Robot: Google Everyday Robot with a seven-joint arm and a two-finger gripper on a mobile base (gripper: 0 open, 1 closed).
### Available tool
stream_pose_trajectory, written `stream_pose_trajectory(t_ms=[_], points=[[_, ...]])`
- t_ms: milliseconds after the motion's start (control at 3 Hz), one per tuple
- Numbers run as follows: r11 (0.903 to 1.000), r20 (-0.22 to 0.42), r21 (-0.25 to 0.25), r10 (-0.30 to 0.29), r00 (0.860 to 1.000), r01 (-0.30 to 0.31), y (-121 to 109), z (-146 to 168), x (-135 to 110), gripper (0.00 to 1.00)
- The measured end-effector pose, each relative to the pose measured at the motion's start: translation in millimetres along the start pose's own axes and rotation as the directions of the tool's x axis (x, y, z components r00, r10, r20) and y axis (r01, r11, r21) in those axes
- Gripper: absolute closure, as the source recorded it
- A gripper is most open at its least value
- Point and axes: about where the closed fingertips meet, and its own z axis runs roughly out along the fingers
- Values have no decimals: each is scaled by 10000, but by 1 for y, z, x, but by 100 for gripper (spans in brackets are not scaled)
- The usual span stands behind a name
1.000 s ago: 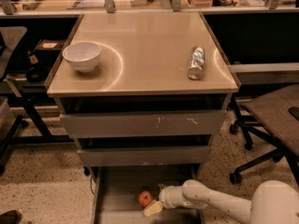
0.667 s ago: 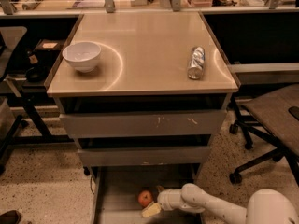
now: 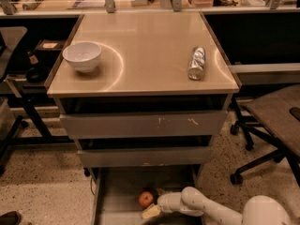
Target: Pick apple from bottom drawer and place on counter
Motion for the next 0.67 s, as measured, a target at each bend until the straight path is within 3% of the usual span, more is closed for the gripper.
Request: stream_pose_trajectory(t_ms=[667], points=[[9991, 617, -223, -338, 9975, 352, 2, 15, -10, 0]])
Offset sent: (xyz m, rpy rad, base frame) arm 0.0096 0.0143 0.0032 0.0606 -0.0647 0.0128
